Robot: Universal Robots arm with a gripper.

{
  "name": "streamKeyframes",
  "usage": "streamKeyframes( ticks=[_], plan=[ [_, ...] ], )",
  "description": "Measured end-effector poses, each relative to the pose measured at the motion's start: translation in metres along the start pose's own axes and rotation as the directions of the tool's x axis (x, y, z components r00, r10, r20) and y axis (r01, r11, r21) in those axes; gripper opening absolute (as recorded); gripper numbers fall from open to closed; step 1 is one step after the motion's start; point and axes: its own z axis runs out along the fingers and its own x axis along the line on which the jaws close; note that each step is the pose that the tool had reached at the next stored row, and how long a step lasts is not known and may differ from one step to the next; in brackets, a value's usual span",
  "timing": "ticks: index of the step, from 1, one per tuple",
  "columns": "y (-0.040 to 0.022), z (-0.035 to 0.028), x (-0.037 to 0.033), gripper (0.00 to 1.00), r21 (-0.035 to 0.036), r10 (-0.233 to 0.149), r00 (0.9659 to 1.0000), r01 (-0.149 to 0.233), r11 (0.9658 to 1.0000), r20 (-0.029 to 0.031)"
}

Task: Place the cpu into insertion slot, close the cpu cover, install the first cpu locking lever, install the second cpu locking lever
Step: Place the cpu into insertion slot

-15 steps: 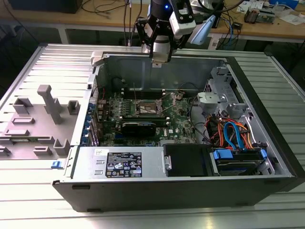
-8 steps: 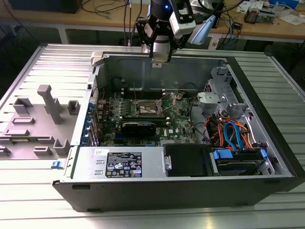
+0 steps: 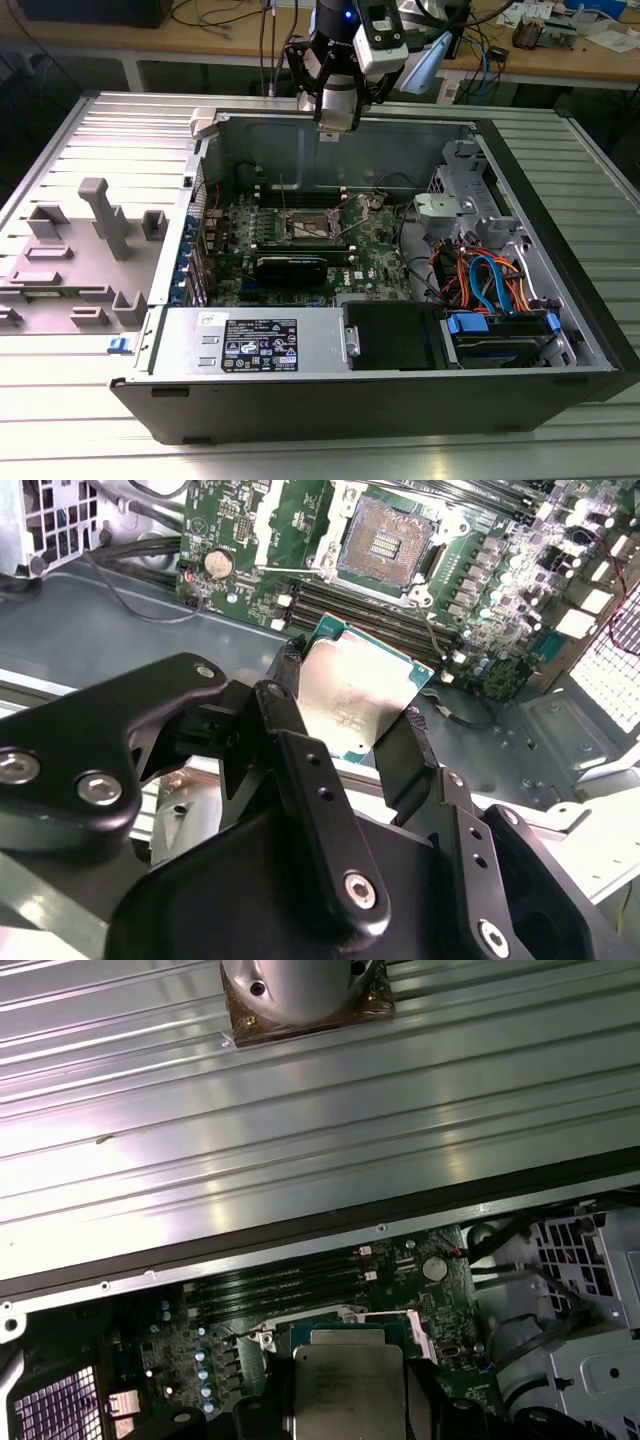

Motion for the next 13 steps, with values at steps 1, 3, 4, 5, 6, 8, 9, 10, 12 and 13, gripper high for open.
streamKeyframes(
  ticks=[1, 3, 4, 5, 6, 8, 9, 10, 12, 13],
  plan=[
    [-0.0002, 0.0001, 0.0000, 0.54, -0.0002, 0.007, 1.0000, -0.007, 1.0000, 0.0007],
    [-0.0005, 0.0002, -0.0001, 0.54, -0.0007, 0.034, 0.9994, -0.034, 0.9994, 0.0030],
    [-0.0005, 0.0002, -0.0001, 0.54, -0.0007, 0.037, 0.9993, -0.037, 0.9993, 0.0033],
    [-0.0005, 0.0002, -0.0001, 0.54, -0.0008, 0.038, 0.9993, -0.038, 0.9993, 0.0034],
    [-0.0005, 0.0002, -0.0001, 0.54, -0.0008, 0.038, 0.9993, -0.038, 0.9993, 0.0034],
    [-0.0005, 0.0002, -0.0001, 0.54, -0.0008, 0.039, 0.9992, -0.039, 0.9992, 0.0035],
    [-0.0005, 0.0002, -0.0001, 0.54, -0.0008, 0.039, 0.9992, -0.039, 0.9992, 0.0035],
    [-0.0005, 0.0002, -0.0001, 0.54, -0.0008, 0.039, 0.9992, -0.039, 0.9992, 0.0035],
    [-0.0005, 0.0002, -0.0001, 0.54, -0.0009, 0.039, 0.9992, -0.039, 0.9992, 0.0035],
    [-0.0005, 0.0002, -0.0001, 0.54, -0.0008, 0.040, 0.9992, -0.040, 0.9992, 0.0035]
  ],
)
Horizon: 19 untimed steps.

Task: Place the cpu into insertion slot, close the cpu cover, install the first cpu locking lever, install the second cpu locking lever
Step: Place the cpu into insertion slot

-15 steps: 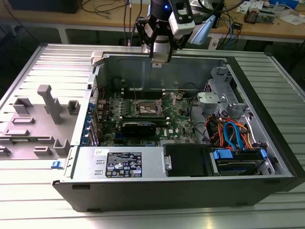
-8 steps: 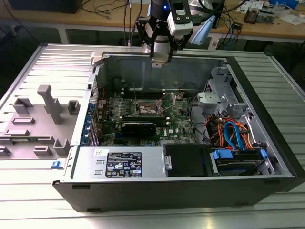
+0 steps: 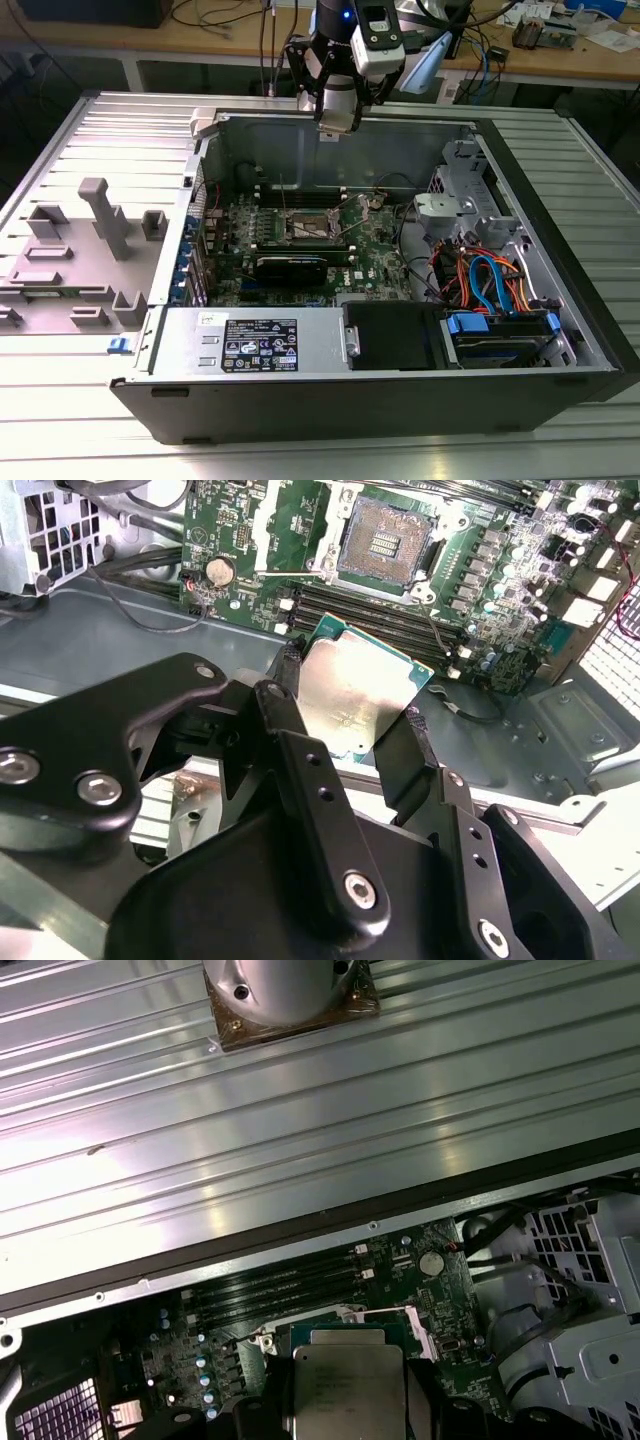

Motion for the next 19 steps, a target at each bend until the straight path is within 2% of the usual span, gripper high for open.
streamKeyframes(
  ticks=[7, 13, 19],
  plan=[
    [0.0000, 0.0000, 0.0000, 0.54, -0.0002, 0.008, 1.0000, -0.008, 1.0000, 0.0007],
    [0.0000, 0.0003, 0.0000, 0.54, -0.0014, 0.063, 0.9980, -0.063, 0.9980, 0.0055],
    [0.0000, 0.0003, 0.0000, 0.54, -0.0015, 0.068, 0.9977, -0.068, 0.9977, 0.0061]
  ],
)
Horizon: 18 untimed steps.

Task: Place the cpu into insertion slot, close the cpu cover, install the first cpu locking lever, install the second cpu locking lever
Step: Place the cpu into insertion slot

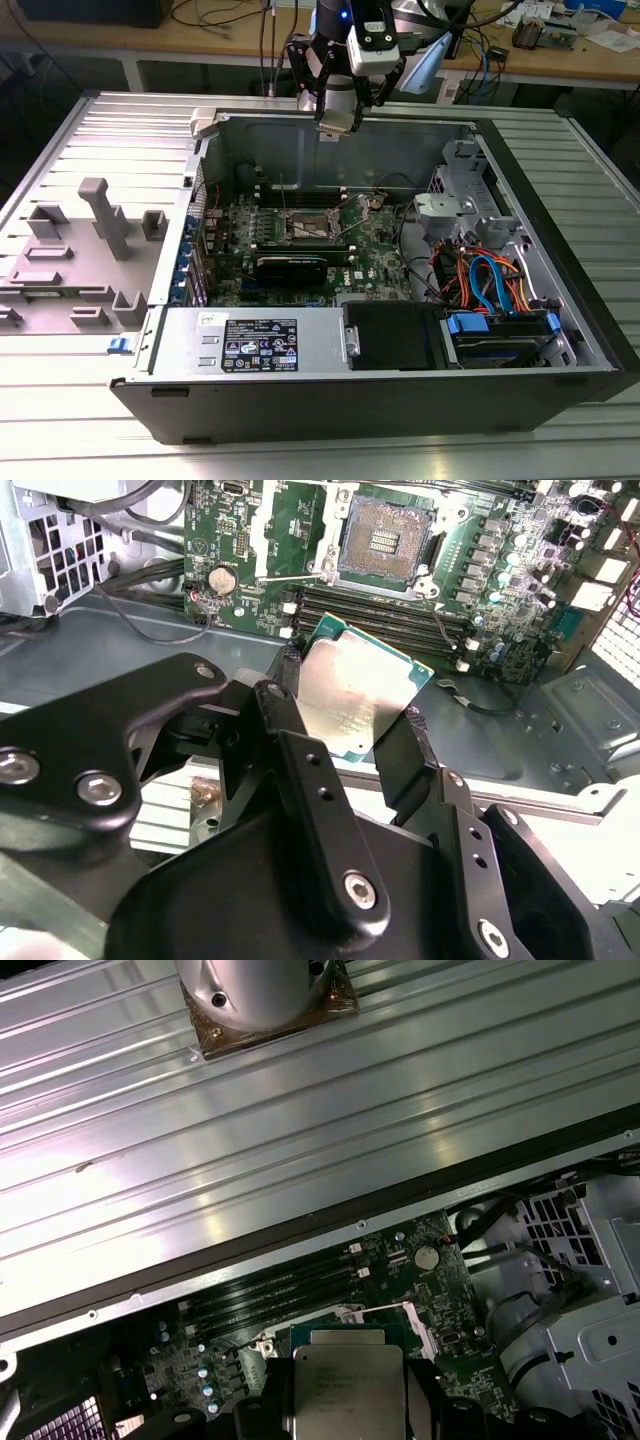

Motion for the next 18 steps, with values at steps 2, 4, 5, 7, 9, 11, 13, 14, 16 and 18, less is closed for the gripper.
streamKeyframes(
  ticks=[2, 4, 5, 7, 9, 11, 13, 14, 16, 18],
  plan=[
    [0.0000, 0.0000, 0.0000, 0.54, 0.0000, 0.000, 1.0000, 0.000, 1.0000, 0.0000],
    [0.0000, 0.0000, 0.0000, 0.54, 0.0000, 0.000, 1.0000, 0.000, 1.0000, 0.0000],
    [0.0000, 0.0000, 0.0000, 0.54, 0.0000, 0.000, 1.0000, 0.000, 1.0000, 0.0000],
    [0.0000, 0.0000, 0.0000, 0.54, -0.0001, 0.001, 1.0000, -0.001, 1.0000, 0.0001],
    [0.0000, 0.0000, 0.0000, 0.54, -0.0001, 0.004, 1.0000, -0.004, 1.0000, 0.0003],
    [0.0000, 0.0000, 0.0000, 0.54, -0.0003, 0.010, 1.0000, -0.010, 1.0000, 0.0008],
    [0.0000, 0.0000, 0.0000, 0.54, -0.0002, 0.010, 0.9999, -0.010, 0.9999, 0.0008],
    [0.0000, 0.0000, 0.0000, 0.54, -0.0002, 0.010, 0.9999, -0.010, 0.9999, 0.0009],
    [0.0000, 0.0000, 0.0000, 0.54, -0.0003, 0.010, 0.9999, -0.010, 0.9999, 0.0009],
    [0.0000, 0.0000, 0.0000, 0.54, -0.0003, 0.010, 0.9999, -0.010, 0.9999, 0.0009]
  ],
)
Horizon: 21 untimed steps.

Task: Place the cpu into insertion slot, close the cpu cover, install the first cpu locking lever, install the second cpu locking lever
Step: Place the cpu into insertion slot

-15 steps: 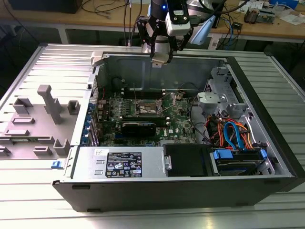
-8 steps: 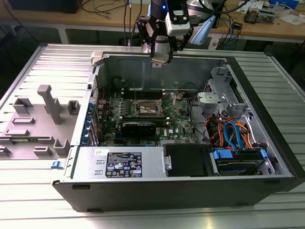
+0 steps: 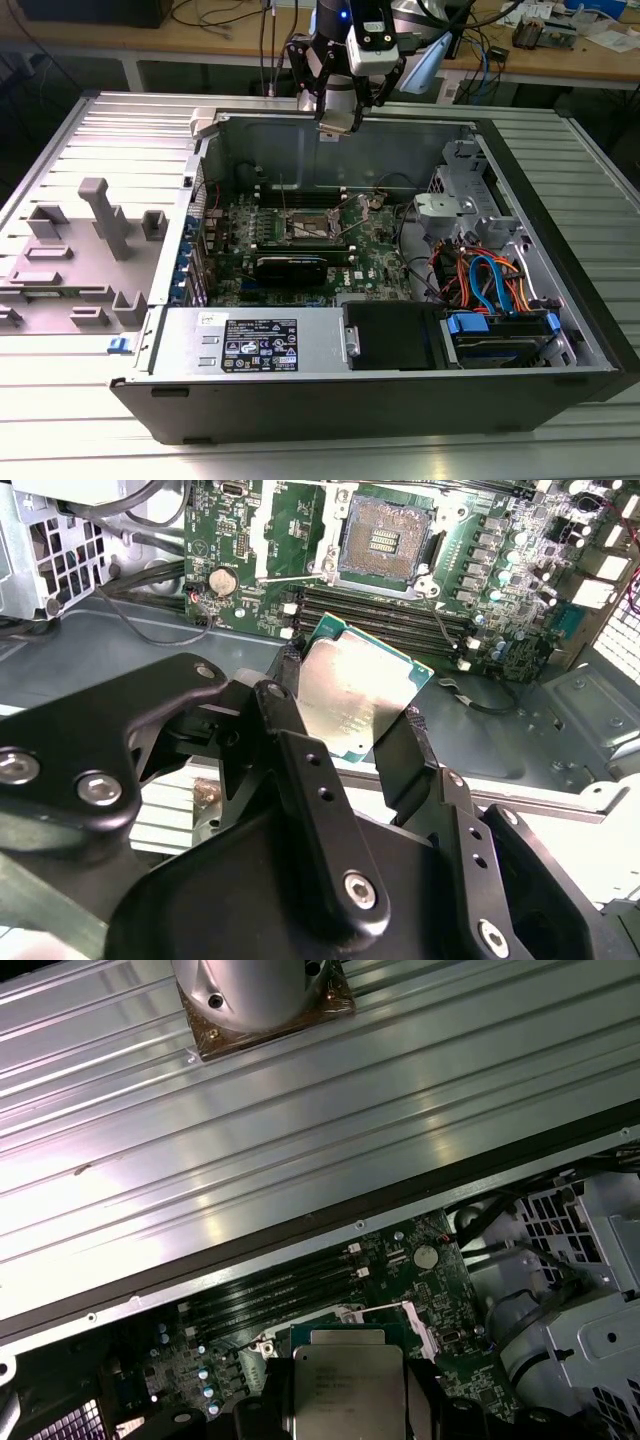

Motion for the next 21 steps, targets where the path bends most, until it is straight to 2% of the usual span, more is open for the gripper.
streamKeyframes(
  ticks=[7, 12, 21],
  plan=[
    [0.0000, 0.0000, 0.0000, 0.54, -0.0001, 0.004, 1.0000, -0.004, 1.0000, 0.0004],
    [-0.0003, 0.0001, -0.0001, 0.54, -0.0008, 0.034, 0.9994, -0.034, 0.9994, 0.0030],
    [-0.0016, 0.0001, -0.0006, 0.54, -0.0012, 0.058, 0.9983, -0.058, 0.9983, 0.0051]
  ],
)
